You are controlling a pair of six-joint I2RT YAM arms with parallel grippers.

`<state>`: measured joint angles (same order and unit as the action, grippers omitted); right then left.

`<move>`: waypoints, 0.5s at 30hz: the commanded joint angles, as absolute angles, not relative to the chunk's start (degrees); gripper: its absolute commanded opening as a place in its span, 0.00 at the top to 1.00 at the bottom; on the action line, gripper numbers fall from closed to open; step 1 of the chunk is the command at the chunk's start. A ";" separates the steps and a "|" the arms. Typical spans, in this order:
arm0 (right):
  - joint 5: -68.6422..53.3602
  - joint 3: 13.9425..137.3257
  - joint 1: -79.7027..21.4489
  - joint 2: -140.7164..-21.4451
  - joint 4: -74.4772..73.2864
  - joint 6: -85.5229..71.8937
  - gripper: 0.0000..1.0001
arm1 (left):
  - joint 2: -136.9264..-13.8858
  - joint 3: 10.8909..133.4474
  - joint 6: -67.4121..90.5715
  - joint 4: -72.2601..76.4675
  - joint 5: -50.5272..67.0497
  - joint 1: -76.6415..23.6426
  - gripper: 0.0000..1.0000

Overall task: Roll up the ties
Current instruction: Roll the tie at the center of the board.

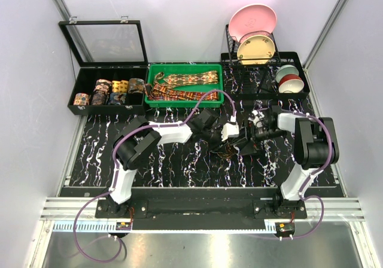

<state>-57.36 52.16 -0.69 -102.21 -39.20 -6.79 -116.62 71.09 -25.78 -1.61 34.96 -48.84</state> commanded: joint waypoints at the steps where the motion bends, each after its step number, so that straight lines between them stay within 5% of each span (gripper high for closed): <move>1: -57.67 49.40 -0.35 -101.77 -28.58 -15.37 0.12 | -121.73 67.77 -22.59 -8.26 30.50 -48.34 1.00; 9: -52.74 42.72 -2.28 -102.39 -13.02 -26.80 0.02 | -120.94 66.36 -23.11 -6.60 30.59 -48.34 1.00; 15: -54.84 44.20 -4.66 -106.51 -10.36 -28.57 0.25 | -120.41 63.55 -24.43 -4.66 30.85 -48.25 1.00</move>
<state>-57.69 43.90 -3.57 -102.89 -14.79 -26.15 -116.51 68.82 -22.52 2.98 35.70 -48.40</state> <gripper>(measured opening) 0.784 0.378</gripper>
